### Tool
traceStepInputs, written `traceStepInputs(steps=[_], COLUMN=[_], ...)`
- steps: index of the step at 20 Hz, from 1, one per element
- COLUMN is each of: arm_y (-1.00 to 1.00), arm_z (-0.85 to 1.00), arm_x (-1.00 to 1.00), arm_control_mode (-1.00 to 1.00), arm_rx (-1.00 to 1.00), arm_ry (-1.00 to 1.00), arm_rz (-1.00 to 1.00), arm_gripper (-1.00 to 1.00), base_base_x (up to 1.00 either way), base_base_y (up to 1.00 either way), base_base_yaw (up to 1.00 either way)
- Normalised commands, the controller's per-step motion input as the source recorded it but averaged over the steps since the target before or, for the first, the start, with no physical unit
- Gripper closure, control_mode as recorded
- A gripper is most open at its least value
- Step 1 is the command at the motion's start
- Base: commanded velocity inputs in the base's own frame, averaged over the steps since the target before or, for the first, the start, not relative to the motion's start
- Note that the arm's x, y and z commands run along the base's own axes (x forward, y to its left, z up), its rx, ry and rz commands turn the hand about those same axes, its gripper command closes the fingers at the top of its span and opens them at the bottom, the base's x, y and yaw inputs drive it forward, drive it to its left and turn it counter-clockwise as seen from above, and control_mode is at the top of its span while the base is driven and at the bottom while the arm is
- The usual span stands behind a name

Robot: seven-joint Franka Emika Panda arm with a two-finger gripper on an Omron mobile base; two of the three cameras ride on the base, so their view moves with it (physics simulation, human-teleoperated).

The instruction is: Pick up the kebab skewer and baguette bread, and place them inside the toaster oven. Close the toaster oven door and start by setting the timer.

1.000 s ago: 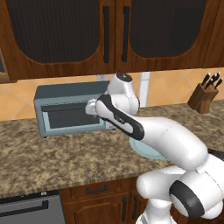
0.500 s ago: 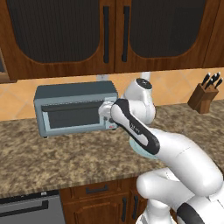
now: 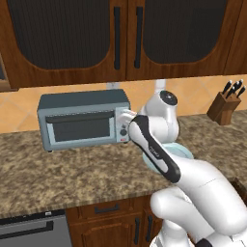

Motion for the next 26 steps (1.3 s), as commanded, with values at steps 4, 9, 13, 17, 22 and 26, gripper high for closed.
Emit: traceStepInputs(steps=[4, 9, 13, 17, 22, 26], arm_y=[0.0, -0.18, -0.16, 0.0, -0.01, -0.12], arm_z=[0.33, 0.4, 0.16, -0.11, -0.1, -0.27], arm_x=[-0.01, -0.1, -0.22, -0.12, 0.1, 0.16], arm_control_mode=[-1.0, -1.0, -1.0, -1.0, -1.0, -1.0], arm_rx=[0.03, -0.32, -0.6, -0.83, -0.69, -0.45], arm_ry=[-0.04, 0.0, 0.0, 0.01, 0.19, 0.21], arm_rz=[-0.03, 0.21, 0.3, 0.39, 0.6, 0.68], arm_gripper=[-1.0, -1.0, -1.0, -1.0, -1.0, -1.0], base_base_x=[0.0, 0.0, 0.0, 0.0, 0.0, 0.0], base_base_y=[0.0, 0.0, 0.0, 0.0, 0.0, 0.0], base_base_yaw=[0.0, 0.0, 0.0, 0.0, 0.0, 0.0])
